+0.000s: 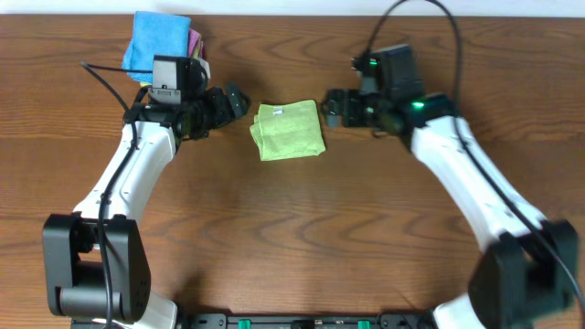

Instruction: Fold the cloth

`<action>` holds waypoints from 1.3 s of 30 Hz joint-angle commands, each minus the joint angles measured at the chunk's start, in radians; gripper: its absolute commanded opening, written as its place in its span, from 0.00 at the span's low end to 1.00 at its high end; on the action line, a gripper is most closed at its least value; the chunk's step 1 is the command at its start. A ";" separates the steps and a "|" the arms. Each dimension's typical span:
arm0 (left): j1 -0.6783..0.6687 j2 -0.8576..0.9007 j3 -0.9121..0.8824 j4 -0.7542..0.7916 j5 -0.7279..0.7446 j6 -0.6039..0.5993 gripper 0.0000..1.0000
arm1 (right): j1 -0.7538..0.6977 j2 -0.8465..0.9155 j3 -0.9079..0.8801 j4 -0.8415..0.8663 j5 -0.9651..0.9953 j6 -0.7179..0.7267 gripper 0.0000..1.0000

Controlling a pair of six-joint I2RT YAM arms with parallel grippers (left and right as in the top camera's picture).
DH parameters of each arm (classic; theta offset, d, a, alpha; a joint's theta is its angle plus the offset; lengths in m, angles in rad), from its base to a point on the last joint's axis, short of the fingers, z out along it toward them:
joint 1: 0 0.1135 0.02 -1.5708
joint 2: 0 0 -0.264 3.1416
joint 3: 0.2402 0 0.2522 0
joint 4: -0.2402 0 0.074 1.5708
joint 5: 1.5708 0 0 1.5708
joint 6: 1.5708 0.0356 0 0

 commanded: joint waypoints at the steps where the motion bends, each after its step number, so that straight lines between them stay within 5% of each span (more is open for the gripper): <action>1: 0.002 -0.020 -0.005 -0.027 0.042 -0.043 0.95 | -0.053 -0.108 -0.013 -0.071 0.015 -0.097 0.99; 13: -0.063 -0.007 -0.156 0.083 0.118 -0.181 0.95 | -0.199 -0.661 -0.409 -0.114 0.040 -0.131 0.99; 22: -0.134 0.053 -0.159 0.105 0.068 -0.290 0.95 | -0.233 -1.068 -0.645 -0.207 0.039 -0.018 0.99; 39: -0.142 0.190 -0.159 0.245 0.108 -0.390 0.95 | -0.233 -1.184 -0.650 -0.290 0.046 -0.023 0.99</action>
